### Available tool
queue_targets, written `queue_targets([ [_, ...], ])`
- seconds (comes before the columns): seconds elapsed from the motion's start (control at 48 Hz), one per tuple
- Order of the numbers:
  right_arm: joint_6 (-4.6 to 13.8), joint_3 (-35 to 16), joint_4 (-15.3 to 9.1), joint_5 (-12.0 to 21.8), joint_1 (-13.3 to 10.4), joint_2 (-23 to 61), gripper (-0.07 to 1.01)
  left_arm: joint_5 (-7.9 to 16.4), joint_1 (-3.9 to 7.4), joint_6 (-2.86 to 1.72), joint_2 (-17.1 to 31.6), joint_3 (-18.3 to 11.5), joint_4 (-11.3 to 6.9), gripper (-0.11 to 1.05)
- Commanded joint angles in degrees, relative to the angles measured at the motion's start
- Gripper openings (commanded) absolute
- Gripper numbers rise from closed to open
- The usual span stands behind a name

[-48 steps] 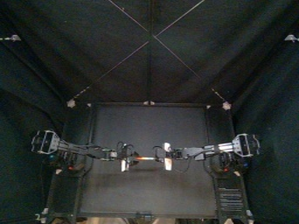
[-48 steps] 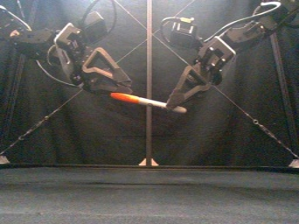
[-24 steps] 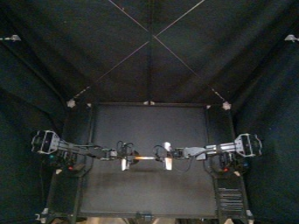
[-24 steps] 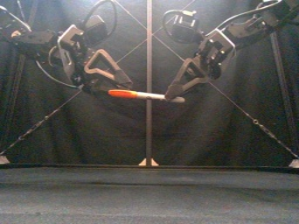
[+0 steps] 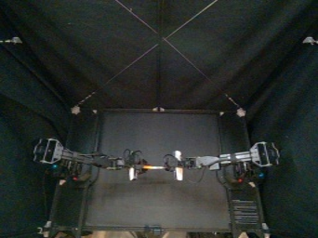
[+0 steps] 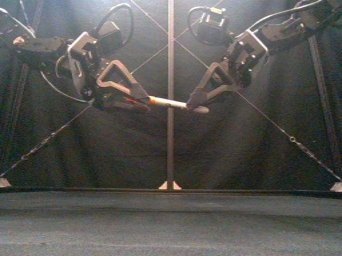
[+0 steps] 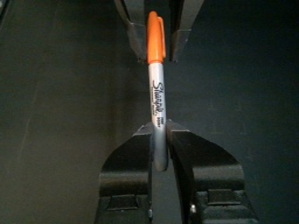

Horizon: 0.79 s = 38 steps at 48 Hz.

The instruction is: Uncap the pen

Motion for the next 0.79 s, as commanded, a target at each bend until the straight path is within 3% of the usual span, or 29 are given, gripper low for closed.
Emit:
queue_targets([
  [0.021,0.09,-1.32,-0.09,-0.62,0.09,-2.11,0.46,-0.53,0.44,0.09,-0.62,-0.35,-0.35,0.74],
  [0.542,0.18,-1.05,0.00,-0.62,-0.26,-2.02,0.46,-0.70,0.00,0.09,-1.67,-0.44,-0.44,0.70],
  [0.792,0.18,-0.79,0.00,-0.62,-0.26,-2.02,0.46,-0.79,-0.09,0.18,-1.58,-0.44,-0.35,0.47],
])
